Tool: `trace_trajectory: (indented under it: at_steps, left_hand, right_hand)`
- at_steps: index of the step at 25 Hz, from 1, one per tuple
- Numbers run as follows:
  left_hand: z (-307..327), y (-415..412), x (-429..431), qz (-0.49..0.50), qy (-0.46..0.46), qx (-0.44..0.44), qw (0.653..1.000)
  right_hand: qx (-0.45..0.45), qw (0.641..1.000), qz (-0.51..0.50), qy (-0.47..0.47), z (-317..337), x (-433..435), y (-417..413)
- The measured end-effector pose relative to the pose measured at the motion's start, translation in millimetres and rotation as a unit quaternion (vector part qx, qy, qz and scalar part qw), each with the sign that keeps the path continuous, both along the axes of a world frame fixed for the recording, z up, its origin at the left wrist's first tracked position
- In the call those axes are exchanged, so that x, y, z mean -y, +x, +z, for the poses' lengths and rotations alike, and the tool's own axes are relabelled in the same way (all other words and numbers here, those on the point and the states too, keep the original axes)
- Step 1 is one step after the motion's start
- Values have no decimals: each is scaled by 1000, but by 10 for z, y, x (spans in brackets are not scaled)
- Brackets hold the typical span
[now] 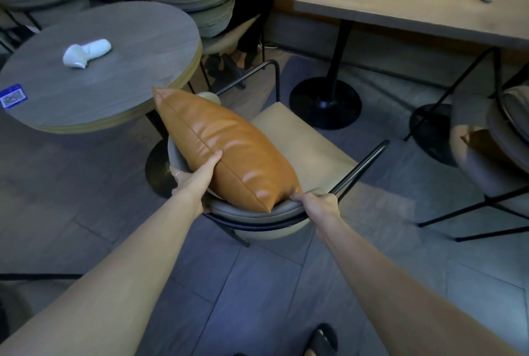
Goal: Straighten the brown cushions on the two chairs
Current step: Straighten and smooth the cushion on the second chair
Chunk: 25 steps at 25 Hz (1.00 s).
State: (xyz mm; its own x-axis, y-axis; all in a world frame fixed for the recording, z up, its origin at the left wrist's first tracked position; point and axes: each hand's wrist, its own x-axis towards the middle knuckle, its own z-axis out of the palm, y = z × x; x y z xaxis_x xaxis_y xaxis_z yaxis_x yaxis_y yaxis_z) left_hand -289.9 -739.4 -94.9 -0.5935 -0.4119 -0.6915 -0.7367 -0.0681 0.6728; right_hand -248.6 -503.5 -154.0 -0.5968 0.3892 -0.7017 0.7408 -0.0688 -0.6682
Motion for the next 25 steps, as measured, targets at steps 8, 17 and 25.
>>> trace_trajectory:
  at_steps: [8,17,25]
  left_hand:
    - [-31,-353,-659,7,29,0,1000]
    - [-140,-854,-1638,52,65,8,996]
    - [-91,-1210,-2135,15,87,41,995]
  right_hand:
    - [-9,1000,-16,3,68,-778,-578]
    - [-89,994,-67,7,-77,-1715,-1162]
    - [-191,968,18,164,336,-1694,-1080]
